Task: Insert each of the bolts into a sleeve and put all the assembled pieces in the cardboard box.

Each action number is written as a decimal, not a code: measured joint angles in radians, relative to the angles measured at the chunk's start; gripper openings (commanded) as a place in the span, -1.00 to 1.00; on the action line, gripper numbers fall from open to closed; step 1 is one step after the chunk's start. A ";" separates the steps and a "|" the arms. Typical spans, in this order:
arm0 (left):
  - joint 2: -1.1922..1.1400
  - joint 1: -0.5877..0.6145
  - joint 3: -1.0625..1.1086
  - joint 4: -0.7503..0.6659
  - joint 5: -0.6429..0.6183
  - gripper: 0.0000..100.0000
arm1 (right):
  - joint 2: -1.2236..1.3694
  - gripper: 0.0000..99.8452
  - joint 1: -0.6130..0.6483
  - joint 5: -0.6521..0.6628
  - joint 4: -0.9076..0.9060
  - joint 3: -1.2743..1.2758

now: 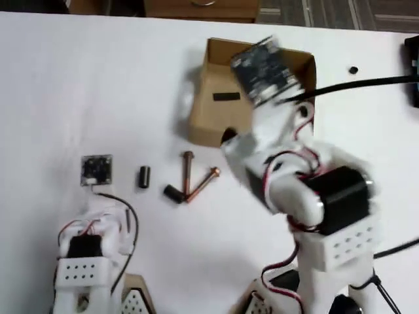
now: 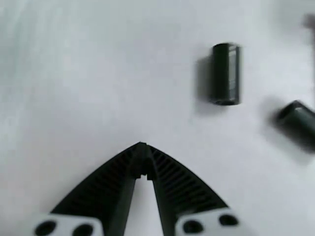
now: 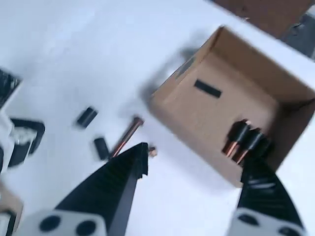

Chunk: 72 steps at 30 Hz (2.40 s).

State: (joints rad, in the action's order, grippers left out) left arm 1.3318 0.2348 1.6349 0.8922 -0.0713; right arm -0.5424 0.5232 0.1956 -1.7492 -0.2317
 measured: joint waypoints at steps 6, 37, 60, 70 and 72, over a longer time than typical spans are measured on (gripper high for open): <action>0.000 0.219 -0.012 0.041 0.000 -0.95 | -0.029 -0.41 0.166 0.003 0.000 0.239; 0.000 0.347 -0.012 0.038 -0.006 -0.95 | 0.107 -0.41 0.350 0.166 0.571 0.870; 0.000 0.347 -0.012 0.003 -0.006 -0.95 | 0.927 -0.41 0.316 0.324 0.588 0.356; 0.000 0.347 -0.012 0.003 -0.008 -0.95 | 1.019 -0.76 0.310 0.322 0.583 0.302; 0.000 0.347 -0.012 0.003 -0.008 -0.95 | 1.020 -0.93 0.307 0.322 0.588 0.287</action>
State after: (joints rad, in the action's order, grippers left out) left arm 1.3318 0.5815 1.6226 0.8953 -0.0790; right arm 0.4780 0.8301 0.5178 -1.1615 0.0552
